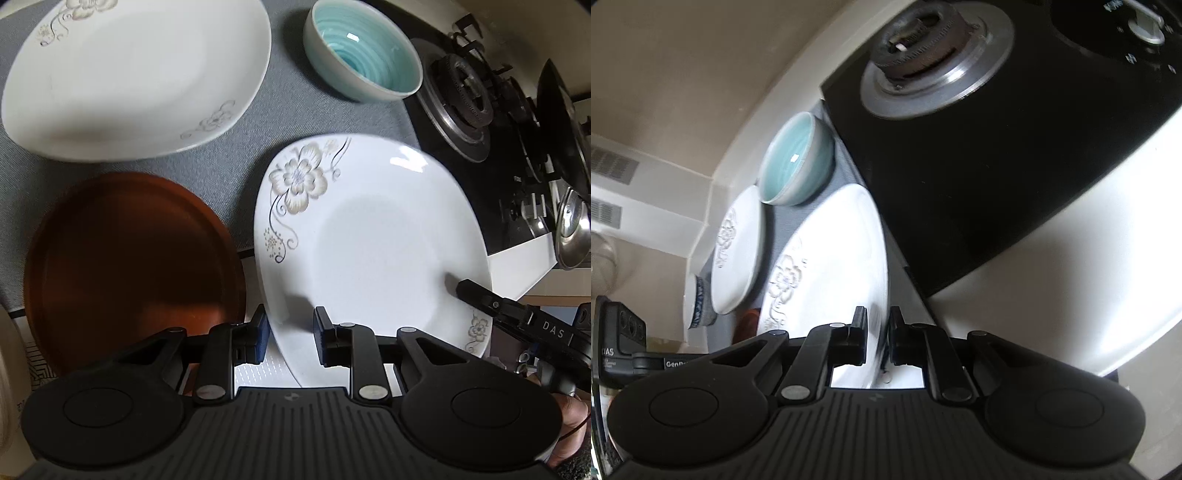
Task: Organize plates and bowls
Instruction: 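Lift the white floral plate with both grippers toward the other white plate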
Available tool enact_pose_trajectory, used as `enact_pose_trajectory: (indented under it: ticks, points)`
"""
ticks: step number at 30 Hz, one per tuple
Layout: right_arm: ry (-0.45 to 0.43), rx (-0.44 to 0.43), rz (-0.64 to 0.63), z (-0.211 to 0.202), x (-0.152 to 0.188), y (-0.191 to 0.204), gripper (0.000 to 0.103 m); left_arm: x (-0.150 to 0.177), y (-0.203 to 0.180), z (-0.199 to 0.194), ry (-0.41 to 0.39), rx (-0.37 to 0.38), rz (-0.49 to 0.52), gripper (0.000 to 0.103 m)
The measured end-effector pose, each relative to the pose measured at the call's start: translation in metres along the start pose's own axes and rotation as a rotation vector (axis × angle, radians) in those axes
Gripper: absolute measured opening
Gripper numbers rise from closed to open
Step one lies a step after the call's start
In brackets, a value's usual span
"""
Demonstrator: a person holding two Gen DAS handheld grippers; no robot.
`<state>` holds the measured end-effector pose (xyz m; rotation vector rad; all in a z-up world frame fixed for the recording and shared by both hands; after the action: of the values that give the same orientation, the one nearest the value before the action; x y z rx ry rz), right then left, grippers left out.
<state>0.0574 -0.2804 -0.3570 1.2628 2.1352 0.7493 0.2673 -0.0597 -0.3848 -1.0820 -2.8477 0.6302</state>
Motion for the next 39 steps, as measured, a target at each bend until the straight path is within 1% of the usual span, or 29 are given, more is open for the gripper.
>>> enact_pose_trajectory:
  ticks: [2, 4, 9, 15, 20, 24, 29, 32, 36, 39]
  points:
    - [0.001, -0.017, 0.016, -0.003, -0.001, 0.003, 0.014, -0.001, 0.000, -0.007, -0.010, 0.011, -0.001, 0.026]
    - [0.010, -0.013, 0.012, -0.004, 0.000, 0.006, 0.015, -0.002, 0.000, -0.013, -0.016, 0.021, 0.001, 0.026]
    - [0.003, -0.037, 0.039, -0.007, 0.005, 0.006, 0.016, -0.001, 0.006, -0.019, -0.018, 0.038, -0.009, 0.026]
    - [0.002, -0.057, 0.009, -0.012, 0.009, 0.017, 0.017, 0.001, 0.013, -0.034, -0.041, 0.067, -0.040, 0.026]
    - [0.001, -0.082, -0.014, -0.011, 0.009, 0.035, 0.018, 0.000, 0.018, -0.052, -0.078, 0.053, -0.039, 0.026]
    - [0.007, -0.079, -0.044, -0.007, 0.012, 0.056, 0.018, 0.002, 0.030, -0.067, -0.111, 0.049, -0.053, 0.026]
    - [0.027, -0.120, -0.076, 0.008, 0.015, 0.082, 0.019, 0.001, 0.052, -0.089, -0.144, 0.045, -0.109, 0.026]
    - [0.046, -0.151, -0.075, 0.023, 0.015, 0.093, 0.019, 0.000, 0.067, -0.103, -0.171, 0.031, -0.131, 0.026]
    - [0.074, -0.175, -0.096, 0.049, 0.014, 0.112, 0.019, 0.000, 0.088, -0.113, -0.195, -0.015, -0.152, 0.026]
    - [0.087, -0.184, -0.121, 0.068, 0.014, 0.125, 0.019, -0.002, 0.107, -0.114, -0.188, -0.045, -0.181, 0.026]
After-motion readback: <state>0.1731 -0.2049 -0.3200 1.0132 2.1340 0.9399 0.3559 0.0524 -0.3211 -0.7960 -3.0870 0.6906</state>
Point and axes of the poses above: each gripper's, at about its wrist camera, not at the fingertips, and z roughly the way its jaws point, y to its left, x to its underside, the point moved 4 cm from there along z, roughly the way its jaws point, and after that the axes turned 7 degrees about z, right-handed, at the moved point
